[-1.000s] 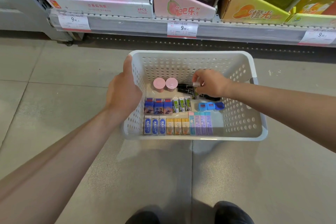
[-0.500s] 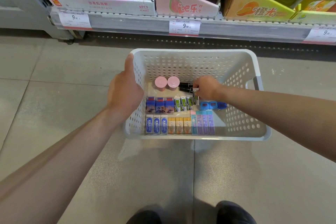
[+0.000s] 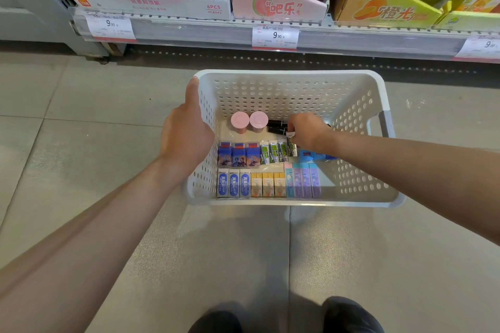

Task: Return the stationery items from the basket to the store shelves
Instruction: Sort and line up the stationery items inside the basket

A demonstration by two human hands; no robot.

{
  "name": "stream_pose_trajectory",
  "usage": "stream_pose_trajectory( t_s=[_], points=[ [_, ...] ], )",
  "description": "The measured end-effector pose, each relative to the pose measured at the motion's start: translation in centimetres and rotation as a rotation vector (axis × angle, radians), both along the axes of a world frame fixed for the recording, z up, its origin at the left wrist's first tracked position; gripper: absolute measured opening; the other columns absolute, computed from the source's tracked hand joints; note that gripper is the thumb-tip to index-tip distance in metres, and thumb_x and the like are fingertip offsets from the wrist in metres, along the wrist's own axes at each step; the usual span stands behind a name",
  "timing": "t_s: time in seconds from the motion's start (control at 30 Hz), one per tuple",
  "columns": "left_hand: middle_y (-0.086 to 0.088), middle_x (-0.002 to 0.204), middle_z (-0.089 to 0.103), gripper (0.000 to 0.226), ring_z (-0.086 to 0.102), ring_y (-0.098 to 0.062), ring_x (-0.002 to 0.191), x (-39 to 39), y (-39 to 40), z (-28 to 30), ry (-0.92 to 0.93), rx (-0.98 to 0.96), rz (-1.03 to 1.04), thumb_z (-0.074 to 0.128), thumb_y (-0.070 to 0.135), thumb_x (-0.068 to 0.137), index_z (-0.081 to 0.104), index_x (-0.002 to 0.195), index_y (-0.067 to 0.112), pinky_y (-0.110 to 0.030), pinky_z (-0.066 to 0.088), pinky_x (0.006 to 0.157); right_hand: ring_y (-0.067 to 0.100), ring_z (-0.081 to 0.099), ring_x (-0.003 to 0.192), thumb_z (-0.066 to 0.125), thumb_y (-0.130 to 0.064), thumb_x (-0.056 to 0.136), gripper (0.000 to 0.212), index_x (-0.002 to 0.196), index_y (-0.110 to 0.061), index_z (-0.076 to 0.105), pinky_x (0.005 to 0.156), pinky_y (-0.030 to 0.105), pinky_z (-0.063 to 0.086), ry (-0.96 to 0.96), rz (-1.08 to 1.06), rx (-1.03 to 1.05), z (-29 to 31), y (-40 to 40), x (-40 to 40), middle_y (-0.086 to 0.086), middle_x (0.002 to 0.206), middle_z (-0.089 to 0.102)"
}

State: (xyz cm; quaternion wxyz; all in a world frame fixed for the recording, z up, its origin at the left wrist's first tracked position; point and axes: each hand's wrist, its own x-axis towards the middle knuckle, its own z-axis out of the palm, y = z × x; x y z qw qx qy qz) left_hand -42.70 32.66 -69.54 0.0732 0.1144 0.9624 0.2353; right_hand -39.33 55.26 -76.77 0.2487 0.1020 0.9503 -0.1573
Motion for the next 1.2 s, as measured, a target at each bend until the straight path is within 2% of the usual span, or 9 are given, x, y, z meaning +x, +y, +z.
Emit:
stream_pose_trajectory(
  t_s=[0.07, 0.27, 0.33, 0.47, 0.6, 0.7, 0.83, 1.0, 1.2],
  points=[
    [-0.016, 0.111, 0.059, 0.071, 0.061, -0.027, 0.082, 0.0, 0.0, 0.0, -0.003, -0.001, 0.003, 0.05, 0.002, 0.089, 0.013, 0.147, 0.019, -0.04, 0.056, 0.063, 0.034, 0.061, 0.097, 0.054, -0.007, 0.087, 0.022, 0.105, 0.0, 0.064, 0.079, 0.035, 0.047, 0.0, 0.004, -0.001, -0.1, 0.0, 0.1, 0.018, 0.103, 0.064],
    [-0.017, 0.105, 0.059, 0.071, 0.059, -0.026, 0.077, 0.0, -0.1, 0.0, -0.007, 0.012, -0.008, 0.049, 0.0, 0.088, 0.013, 0.147, 0.017, -0.034, 0.048, 0.055, 0.03, 0.063, 0.094, 0.053, -0.013, 0.09, 0.02, 0.1, -0.001, 0.066, 0.078, 0.033, 0.051, 0.005, -0.016, -0.001, -0.1, 0.0, 0.6, 0.014, 0.1, 0.067],
    [-0.017, 0.106, 0.059, 0.072, 0.06, -0.026, 0.078, 0.0, -0.1, 0.0, -0.01, 0.009, -0.006, 0.05, 0.0, 0.087, 0.013, 0.147, 0.017, -0.036, 0.052, 0.057, 0.026, 0.065, 0.093, 0.051, -0.017, 0.093, 0.023, 0.1, -0.002, 0.067, 0.079, 0.033, 0.054, 0.012, -0.037, -0.008, 0.1, -0.3, 0.8, 0.011, 0.101, 0.068],
    [-0.016, 0.109, 0.06, 0.072, 0.061, -0.027, 0.08, 0.0, -0.1, 0.0, -0.006, 0.01, -0.012, 0.051, 0.001, 0.088, 0.013, 0.146, 0.018, -0.039, 0.056, 0.061, 0.031, 0.063, 0.096, 0.052, -0.008, 0.089, 0.02, 0.102, -0.001, 0.066, 0.081, 0.034, 0.051, -0.043, 0.016, 0.025, 0.4, -0.1, 0.5, 0.015, 0.102, 0.066],
    [-0.013, 0.093, 0.057, 0.071, 0.059, -0.028, 0.076, -0.1, -0.1, -0.1, -0.003, -0.005, -0.002, 0.049, 0.0, 0.087, 0.013, 0.147, 0.018, -0.04, 0.052, 0.058, 0.023, 0.067, 0.09, 0.051, -0.003, 0.086, 0.024, 0.101, -0.004, 0.069, 0.077, 0.031, 0.057, -0.048, 0.04, 0.05, 0.1, -0.2, 0.7, 0.009, 0.1, 0.071],
    [-0.009, 0.085, 0.051, 0.07, 0.055, -0.026, 0.072, -0.1, -0.1, 0.0, 0.005, -0.01, 0.004, 0.047, -0.001, 0.087, 0.014, 0.147, 0.017, -0.036, 0.043, 0.053, 0.024, 0.066, 0.093, 0.051, -0.003, 0.086, 0.025, 0.104, -0.004, 0.068, 0.08, 0.031, 0.056, -0.034, 0.02, 0.027, 0.1, -0.2, 0.7, 0.008, 0.102, 0.07],
    [-0.007, 0.09, 0.049, 0.07, 0.053, -0.022, 0.074, 0.1, 0.0, 0.1, 0.002, -0.012, -0.003, 0.047, 0.0, 0.088, 0.013, 0.147, 0.016, -0.03, 0.039, 0.053, 0.032, 0.061, 0.101, 0.053, -0.003, 0.086, 0.024, 0.107, 0.0, 0.065, 0.085, 0.035, 0.049, -0.04, -0.013, -0.01, -0.1, 0.0, 0.6, 0.017, 0.106, 0.065],
    [-0.015, 0.106, 0.059, 0.071, 0.06, -0.026, 0.08, 0.0, 0.0, 0.1, -0.008, -0.009, -0.001, 0.05, 0.002, 0.089, 0.012, 0.146, 0.019, -0.036, 0.053, 0.06, 0.033, 0.06, 0.101, 0.053, -0.004, 0.086, 0.024, 0.107, 0.0, 0.065, 0.084, 0.035, 0.048, -0.034, -0.005, 0.007, -0.6, 0.1, 0.6, 0.018, 0.106, 0.064],
    [-0.014, 0.102, 0.058, 0.071, 0.059, -0.025, 0.077, 0.0, 0.0, -0.1, 0.0, -0.01, 0.001, 0.05, 0.001, 0.088, 0.012, 0.147, 0.018, -0.034, 0.05, 0.056, 0.03, 0.063, 0.096, 0.054, -0.004, 0.086, 0.022, 0.105, -0.002, 0.065, 0.075, 0.031, 0.05, -0.038, 0.034, 0.085, -0.7, -0.3, 0.8, 0.014, 0.102, 0.066]
  ],
)
